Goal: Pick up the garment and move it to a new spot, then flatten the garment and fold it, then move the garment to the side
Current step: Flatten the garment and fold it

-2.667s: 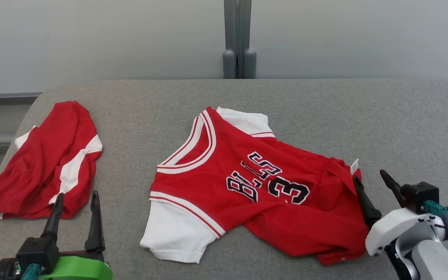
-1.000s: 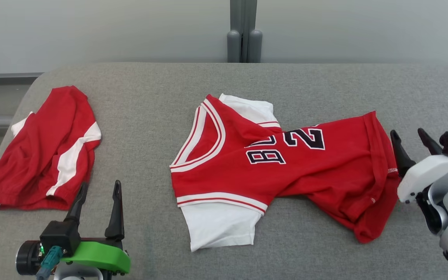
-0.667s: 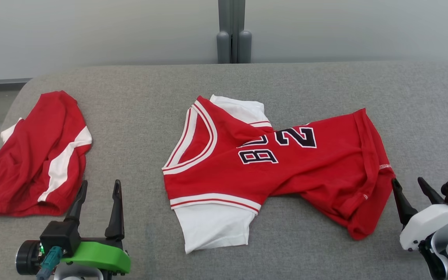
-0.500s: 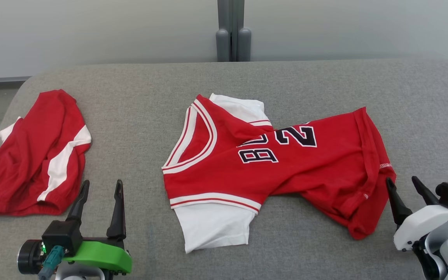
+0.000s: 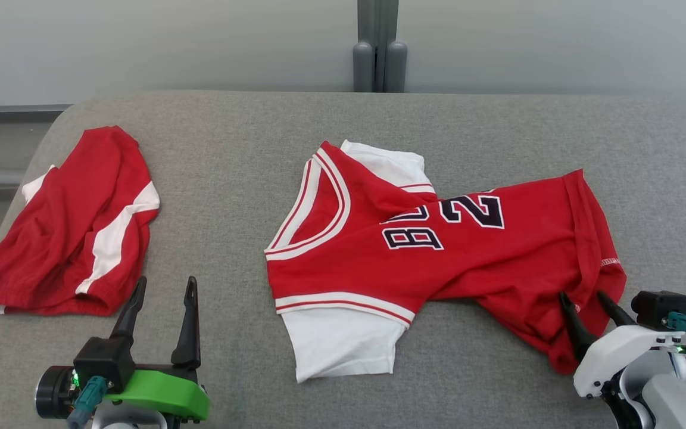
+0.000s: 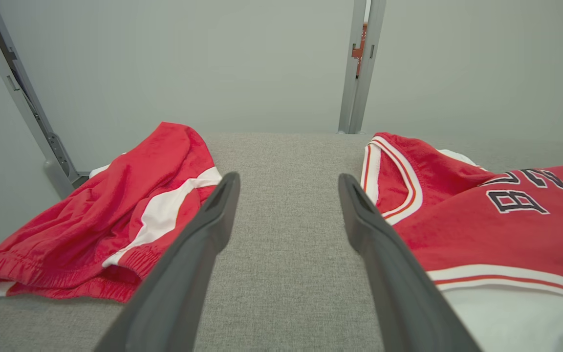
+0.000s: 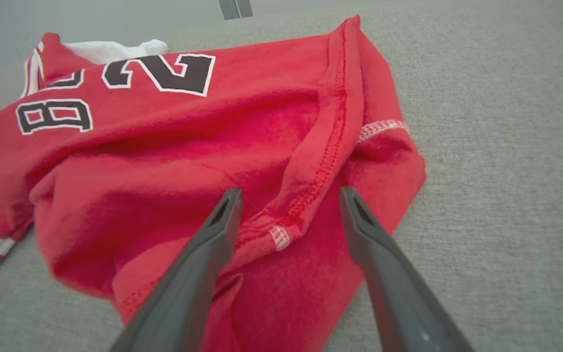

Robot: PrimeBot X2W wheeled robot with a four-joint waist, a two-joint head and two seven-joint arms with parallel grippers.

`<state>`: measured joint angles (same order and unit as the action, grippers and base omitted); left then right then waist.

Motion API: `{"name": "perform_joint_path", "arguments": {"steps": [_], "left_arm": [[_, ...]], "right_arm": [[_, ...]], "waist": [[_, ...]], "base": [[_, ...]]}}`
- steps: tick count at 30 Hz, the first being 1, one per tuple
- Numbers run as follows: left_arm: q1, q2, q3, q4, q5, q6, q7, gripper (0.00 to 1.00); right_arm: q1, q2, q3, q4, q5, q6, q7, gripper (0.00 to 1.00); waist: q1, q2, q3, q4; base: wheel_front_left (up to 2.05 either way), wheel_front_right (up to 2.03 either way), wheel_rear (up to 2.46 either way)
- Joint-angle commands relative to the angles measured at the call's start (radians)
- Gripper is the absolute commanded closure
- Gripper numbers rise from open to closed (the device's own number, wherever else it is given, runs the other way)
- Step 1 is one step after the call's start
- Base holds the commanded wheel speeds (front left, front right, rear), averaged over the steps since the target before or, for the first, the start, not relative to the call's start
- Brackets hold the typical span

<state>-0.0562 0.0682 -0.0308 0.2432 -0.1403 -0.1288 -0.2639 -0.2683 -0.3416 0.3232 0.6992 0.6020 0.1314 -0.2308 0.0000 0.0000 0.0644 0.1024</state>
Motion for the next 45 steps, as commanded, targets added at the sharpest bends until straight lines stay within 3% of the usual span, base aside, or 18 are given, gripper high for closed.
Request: {"name": "perform_joint_path", "arguments": {"steps": [1,2,3,4,11,22,29,36,45], "left_arm": [[-0.005,-0.001,0.000,0.002,-0.002,-0.002,-0.001,0.00],[-0.007,-0.001,-0.001,0.002,-0.001,-0.002,-0.001,0.00],[-0.008,-0.001,-0.002,0.003,-0.001,-0.002,-0.001,0.00],[-0.008,-0.001,-0.002,0.004,-0.001,-0.002,-0.001,0.00],[0.018,0.002,0.015,0.006,0.002,-0.002,-0.001,0.00],[0.004,-0.004,0.014,0.001,0.001,-0.002,-0.001,0.00],[0.010,-0.007,0.012,0.009,-0.002,-0.002,-0.001,0.00],[0.045,-0.010,0.023,0.010,-0.005,-0.002,-0.001,0.00],[0.043,-0.013,0.026,0.010,-0.009,-0.002,-0.001,0.00]], "right_arm": [[-0.014,0.007,0.005,0.023,0.006,-0.001,0.009,0.00],[-0.020,0.014,0.010,0.041,0.014,-0.001,0.012,0.31],[-0.026,0.019,0.016,0.054,0.018,-0.001,0.017,0.72],[-0.031,0.024,0.023,0.065,0.023,-0.001,0.017,1.00],[-0.056,0.011,0.047,0.068,0.036,-0.001,-0.022,1.00],[-0.174,-0.123,0.012,-0.095,-0.027,-0.001,-0.035,1.00],[-0.231,-0.128,0.082,-0.168,-0.017,-0.001,-0.035,1.00],[-0.064,-0.131,0.083,-0.308,-0.003,-0.001,-0.035,1.00],[0.291,-0.135,0.029,-0.464,0.029,-0.001,-0.035,1.00]], "waist": [[0.0000,0.0000,0.003,0.007],[0.0000,0.0000,0.004,0.009],[0.0000,0.0000,0.004,0.011],[0.0000,0.0000,0.004,0.012],[0.0000,0.0000,-0.016,-0.004],[0.0000,0.0000,-0.018,-0.064],[0.0000,0.0000,-0.029,-0.069],[0.0000,0.0000,-0.050,-0.075],[0.0000,0.0000,-0.046,-0.110]], "base": [[0.00,0.00,0.00],[0.00,0.00,0.00],[0.00,0.00,0.00],[0.00,0.00,0.00],[0.00,0.00,0.00],[0.00,0.00,0.00],[0.00,0.00,0.00],[0.00,0.00,0.00],[0.00,0.00,0.00]]}}
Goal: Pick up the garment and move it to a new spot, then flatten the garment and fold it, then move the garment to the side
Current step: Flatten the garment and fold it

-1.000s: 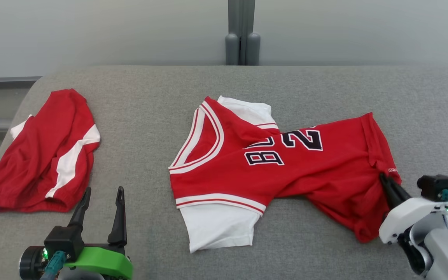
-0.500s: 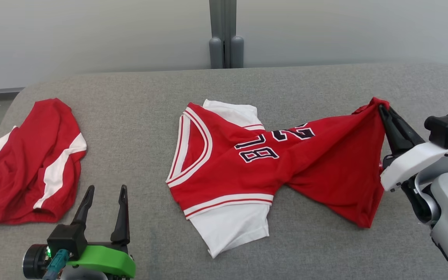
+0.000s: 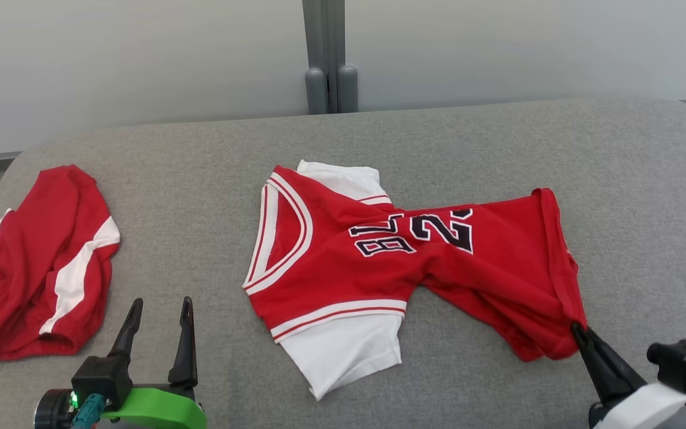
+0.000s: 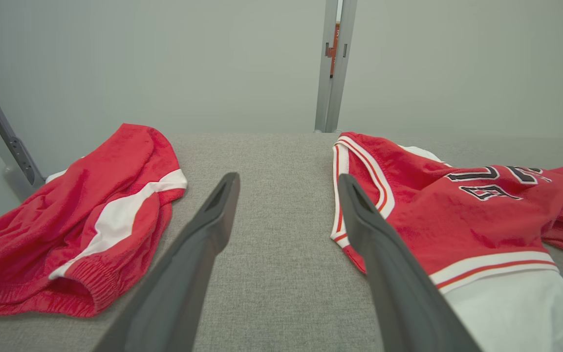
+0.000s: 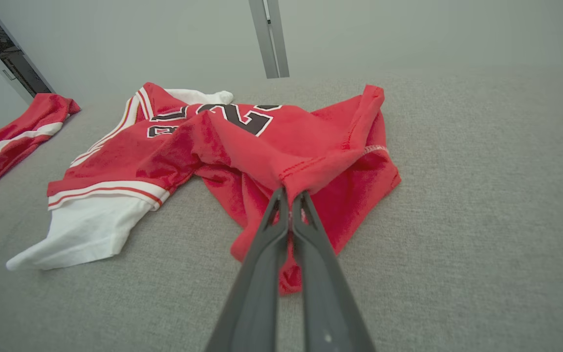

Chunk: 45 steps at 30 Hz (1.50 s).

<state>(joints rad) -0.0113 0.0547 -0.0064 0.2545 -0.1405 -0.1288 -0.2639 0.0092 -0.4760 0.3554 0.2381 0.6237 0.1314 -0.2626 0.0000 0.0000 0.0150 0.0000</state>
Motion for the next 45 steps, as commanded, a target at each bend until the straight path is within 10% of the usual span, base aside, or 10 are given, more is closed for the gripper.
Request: {"name": "perform_joint_path", "arguments": {"steps": [1,3,4,5,22,44,45], "left_arm": [[-0.004,0.001,-0.001,-0.001,-0.008,-0.002,-0.001,0.00],[-0.007,0.001,-0.002,-0.002,-0.009,-0.002,-0.001,0.00],[-0.010,0.000,-0.004,-0.001,-0.008,-0.002,-0.001,0.00],[-0.013,0.000,-0.005,0.001,-0.008,-0.002,-0.001,0.00],[-0.019,0.000,-0.018,0.005,-0.004,-0.002,-0.001,0.00],[-0.081,-0.003,-0.043,0.009,-0.014,-0.002,-0.001,0.00],[-0.084,-0.004,-0.045,0.010,-0.014,-0.002,-0.001,0.00]], "right_arm": [[0.035,0.001,-0.003,-0.007,0.009,-0.001,-0.003,1.00],[0.062,0.009,-0.012,-0.015,0.016,-0.001,-0.003,0.95],[0.076,0.012,-0.016,-0.016,0.017,-0.001,-0.003,0.58],[0.089,0.015,-0.019,-0.015,0.017,-0.001,-0.003,0.00],[-0.051,0.025,-0.104,0.025,-0.079,-0.001,0.016,0.00],[-0.438,0.048,-0.030,0.585,-0.040,-0.001,0.204,0.00],[-0.444,0.052,-0.015,0.603,-0.031,-0.001,0.218,0.31]], "waist": [[0.0000,0.0000,0.005,-0.011],[0.0000,0.0000,0.008,-0.020],[0.0000,0.0000,0.009,-0.023],[0.0000,0.0000,0.010,-0.026],[0.0000,0.0000,0.016,0.003],[0.0000,0.0000,0.115,0.097],[0.0000,0.0000,0.117,0.098]], "base": [[0.00,0.00,0.00],[0.00,0.00,0.00],[0.00,0.00,0.00],[0.00,0.00,0.00],[0.00,0.00,0.00],[0.00,0.00,0.00],[0.00,0.00,0.00]]}}
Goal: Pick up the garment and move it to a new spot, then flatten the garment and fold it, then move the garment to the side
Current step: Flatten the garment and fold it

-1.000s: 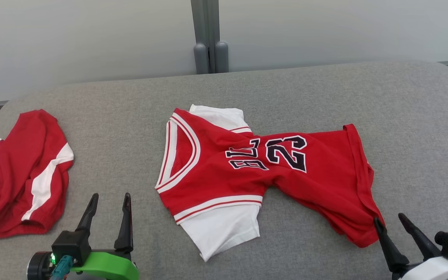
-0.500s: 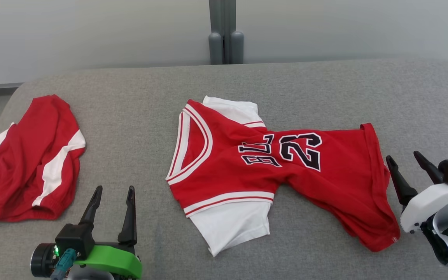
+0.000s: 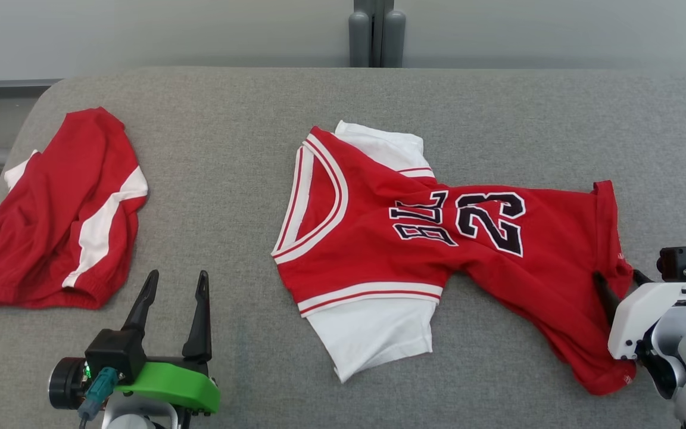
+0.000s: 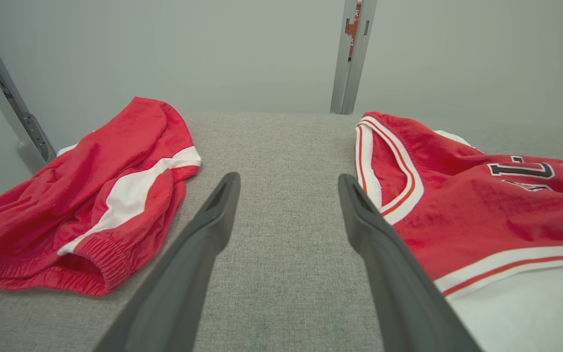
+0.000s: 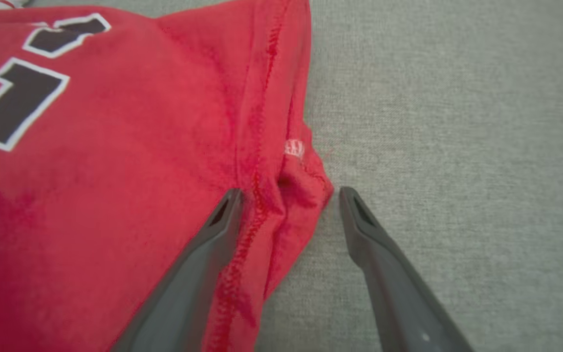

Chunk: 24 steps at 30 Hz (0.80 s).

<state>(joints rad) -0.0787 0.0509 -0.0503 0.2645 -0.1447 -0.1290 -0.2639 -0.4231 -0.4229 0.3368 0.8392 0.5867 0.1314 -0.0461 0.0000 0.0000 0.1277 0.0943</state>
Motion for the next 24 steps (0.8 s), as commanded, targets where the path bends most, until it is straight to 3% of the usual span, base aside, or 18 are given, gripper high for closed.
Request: {"name": "perform_joint_path", "arguments": {"steps": [1,2,10,14,15,16,24], "left_arm": [[-0.019,0.000,-0.002,0.001,-0.010,-0.002,-0.001,0.00],[-0.023,0.000,-0.004,0.002,-0.011,-0.002,-0.001,0.00],[-0.034,0.000,-0.015,0.008,-0.017,-0.002,-0.001,0.00],[-0.026,0.000,-0.016,0.009,-0.022,-0.002,-0.001,0.00],[-0.024,0.000,-0.016,0.009,-0.024,-0.002,-0.001,0.00],[-0.022,0.000,-0.016,0.010,-0.025,-0.002,-0.001,0.00],[-0.005,0.000,-0.016,0.010,-0.031,0.003,-0.001,0.00]], "right_arm": [[-0.020,0.000,0.015,0.010,0.014,-0.001,0.008,0.72],[-0.033,-0.003,0.026,0.017,0.024,-0.001,0.008,1.00],[-0.193,-0.069,0.042,0.037,0.014,-0.001,-0.163,1.00],[-0.247,-0.061,0.049,0.056,-0.013,-0.001,-0.204,1.00],[-0.252,-0.057,0.056,0.062,-0.018,-0.001,-0.206,0.79],[-0.254,-0.052,0.065,0.077,-0.017,-0.001,-0.208,0.00],[-0.192,-0.050,0.077,0.102,0.006,-0.001,-0.220,0.00]], "waist": [[0.0000,0.0000,0.005,0.005],[0.0000,0.0000,0.007,0.006],[0.0000,0.0000,0.002,0.016],[0.0000,0.0000,-0.003,0.021],[0.0000,0.0000,-0.004,0.022],[0.0000,0.0000,-0.006,0.023],[0.0000,0.0000,-0.030,0.013]], "base": [[0.00,0.00,0.00],[0.00,0.00,0.00],[0.00,0.00,0.00],[0.00,0.00,0.00],[0.00,0.00,0.00],[0.00,0.00,0.00],[0.00,0.00,0.00]]}}
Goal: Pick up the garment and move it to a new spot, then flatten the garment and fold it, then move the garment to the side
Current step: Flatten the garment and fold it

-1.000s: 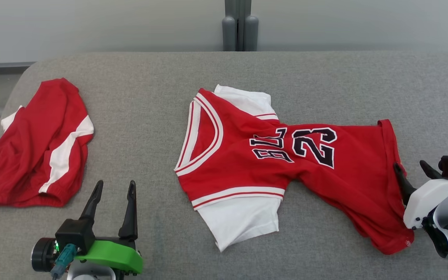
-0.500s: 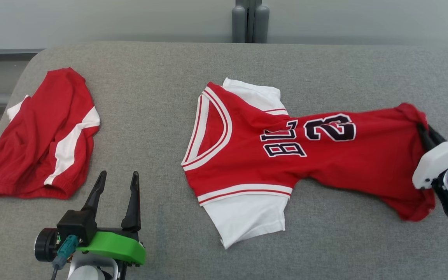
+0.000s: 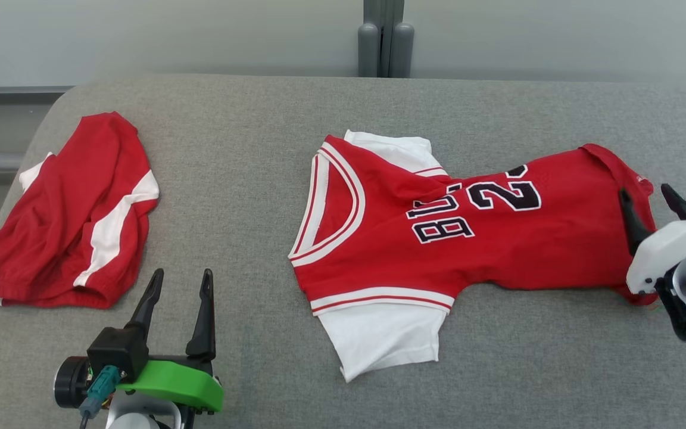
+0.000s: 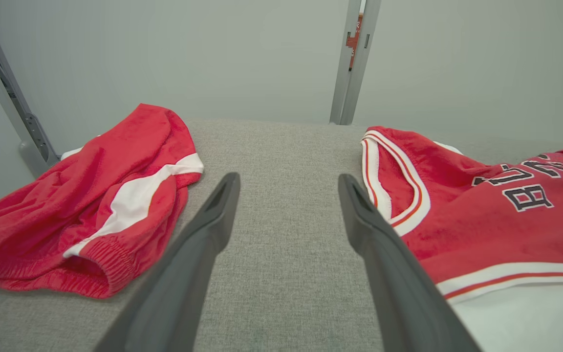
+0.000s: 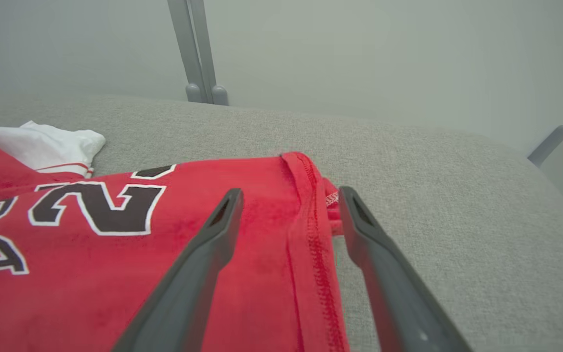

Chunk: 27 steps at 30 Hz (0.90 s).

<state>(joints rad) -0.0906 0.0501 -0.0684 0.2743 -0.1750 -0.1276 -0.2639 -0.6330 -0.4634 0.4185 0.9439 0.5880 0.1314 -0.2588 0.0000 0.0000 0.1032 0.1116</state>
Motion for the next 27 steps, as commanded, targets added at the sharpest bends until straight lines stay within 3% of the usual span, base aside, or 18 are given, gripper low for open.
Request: {"name": "perform_joint_path", "arguments": {"steps": [1,13,20,27], "left_arm": [[0.012,0.001,0.005,0.000,0.001,0.002,-0.001,0.00],[0.033,0.001,0.017,-0.010,0.018,0.001,-0.001,0.00],[0.027,0.001,0.015,-0.006,0.026,-0.001,-0.001,0.00],[0.009,0.001,-0.006,-0.004,0.023,-0.002,-0.001,0.00]], "right_arm": [[0.036,-0.012,-0.017,-0.026,0.002,-0.001,-0.007,0.00],[0.388,-0.008,-0.209,-0.278,-0.097,-0.001,-0.007,0.00],[0.410,0.012,-0.227,-0.281,-0.155,-0.001,-0.007,0.00],[0.341,0.019,-0.194,-0.187,-0.189,-0.001,0.002,0.00]], "waist": [[0.0000,0.0000,-0.010,-0.008],[0.0000,0.0000,-0.029,-0.034],[0.0000,0.0000,-0.023,-0.043],[0.0000,0.0000,-0.010,-0.028]], "base": [[0.00,0.00,0.00],[0.00,0.00,0.00],[0.00,0.00,0.00],[0.00,0.00,0.00]]}}
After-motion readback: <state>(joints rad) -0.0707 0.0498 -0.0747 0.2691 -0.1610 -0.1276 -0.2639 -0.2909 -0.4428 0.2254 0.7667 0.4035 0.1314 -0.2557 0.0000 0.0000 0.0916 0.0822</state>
